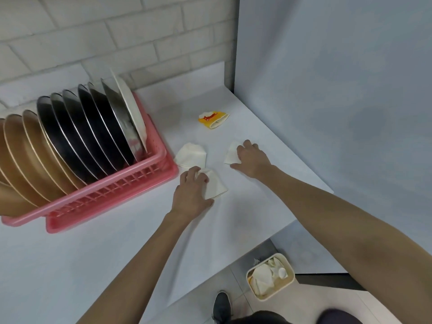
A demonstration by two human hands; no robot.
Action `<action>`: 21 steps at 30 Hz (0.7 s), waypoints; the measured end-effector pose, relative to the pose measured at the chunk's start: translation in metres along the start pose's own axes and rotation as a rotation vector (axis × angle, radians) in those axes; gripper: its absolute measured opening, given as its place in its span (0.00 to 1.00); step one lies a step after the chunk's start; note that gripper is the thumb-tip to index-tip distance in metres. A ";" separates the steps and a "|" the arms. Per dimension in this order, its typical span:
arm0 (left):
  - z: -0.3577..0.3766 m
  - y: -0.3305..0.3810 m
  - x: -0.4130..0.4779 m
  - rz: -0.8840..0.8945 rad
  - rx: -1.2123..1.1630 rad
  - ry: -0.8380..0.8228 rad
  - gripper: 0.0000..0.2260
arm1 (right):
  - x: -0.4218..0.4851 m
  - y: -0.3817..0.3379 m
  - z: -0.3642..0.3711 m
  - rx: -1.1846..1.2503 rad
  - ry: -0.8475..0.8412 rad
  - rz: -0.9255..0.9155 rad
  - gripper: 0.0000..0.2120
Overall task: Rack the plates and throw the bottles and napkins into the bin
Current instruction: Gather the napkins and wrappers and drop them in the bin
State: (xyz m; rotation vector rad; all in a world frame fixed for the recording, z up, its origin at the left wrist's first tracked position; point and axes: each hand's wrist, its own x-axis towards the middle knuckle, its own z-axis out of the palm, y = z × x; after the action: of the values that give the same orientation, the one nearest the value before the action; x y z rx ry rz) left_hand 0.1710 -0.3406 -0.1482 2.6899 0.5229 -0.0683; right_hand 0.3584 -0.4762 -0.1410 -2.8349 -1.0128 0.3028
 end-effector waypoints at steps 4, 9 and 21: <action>-0.002 0.000 -0.001 -0.021 -0.015 -0.013 0.29 | -0.013 0.002 -0.005 0.017 0.018 -0.024 0.31; -0.005 0.005 -0.008 -0.015 0.026 0.004 0.37 | -0.040 0.008 -0.002 -0.094 -0.020 -0.096 0.26; 0.010 0.037 -0.056 0.034 0.035 -0.018 0.30 | -0.152 0.032 0.012 -0.086 -0.074 -0.150 0.21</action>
State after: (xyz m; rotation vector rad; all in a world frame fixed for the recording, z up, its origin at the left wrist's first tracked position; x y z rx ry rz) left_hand 0.1328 -0.3957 -0.1371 2.7290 0.4744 -0.0931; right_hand 0.2607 -0.5973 -0.1357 -2.8207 -1.2752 0.3588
